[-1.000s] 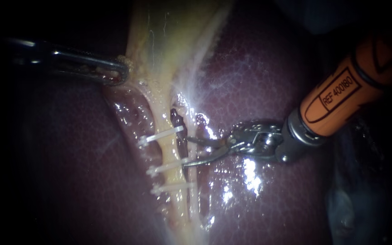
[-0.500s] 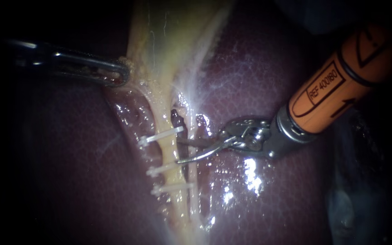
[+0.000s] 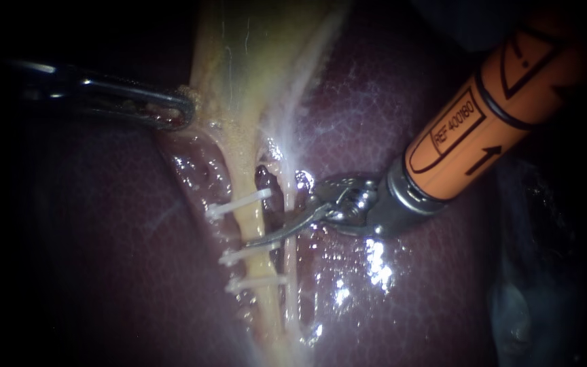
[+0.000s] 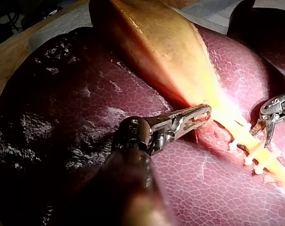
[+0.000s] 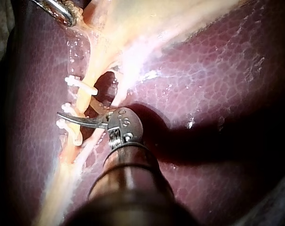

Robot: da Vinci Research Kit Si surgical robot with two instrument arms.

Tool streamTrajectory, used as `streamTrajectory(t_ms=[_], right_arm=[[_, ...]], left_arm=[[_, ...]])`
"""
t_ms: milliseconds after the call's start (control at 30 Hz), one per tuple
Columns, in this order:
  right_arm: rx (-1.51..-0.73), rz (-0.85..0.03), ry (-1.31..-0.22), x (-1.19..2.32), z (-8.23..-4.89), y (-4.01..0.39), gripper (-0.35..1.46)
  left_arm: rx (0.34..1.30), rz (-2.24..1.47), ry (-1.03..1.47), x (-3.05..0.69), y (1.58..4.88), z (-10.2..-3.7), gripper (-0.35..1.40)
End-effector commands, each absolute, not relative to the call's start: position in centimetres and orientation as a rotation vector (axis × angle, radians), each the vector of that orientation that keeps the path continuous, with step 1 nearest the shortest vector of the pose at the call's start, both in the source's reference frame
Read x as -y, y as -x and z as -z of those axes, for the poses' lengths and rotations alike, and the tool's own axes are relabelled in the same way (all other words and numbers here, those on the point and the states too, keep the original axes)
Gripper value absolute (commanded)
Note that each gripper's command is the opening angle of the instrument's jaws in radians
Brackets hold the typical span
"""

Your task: Go to the cutting position left tube

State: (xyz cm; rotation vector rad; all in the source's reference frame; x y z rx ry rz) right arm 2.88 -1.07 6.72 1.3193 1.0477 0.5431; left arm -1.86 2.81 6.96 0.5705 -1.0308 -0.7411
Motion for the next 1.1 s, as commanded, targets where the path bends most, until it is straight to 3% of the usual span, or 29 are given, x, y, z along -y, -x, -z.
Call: streamTrajectory(t_ms=[33, 833, 1100], right_arm=[[-1.060, -0.540, -1.324, 1.07, -6.71, -2.91, 1.32], [-1.150, -0.539, -1.366, 1.08, -6.72, -3.37, 1.27], [-1.208, -0.474, -1.311, 1.12, -6.66, -3.42, 1.27]], left_arm=[[1.031, 0.741, -0.570, -2.81, 1.86, -6.97, -0.35], [1.031, 0.740, -0.572, -2.80, 1.87, -6.98, -0.35], [1.031, 0.740, -0.572, -2.80, 1.87, -6.98, -0.35]])
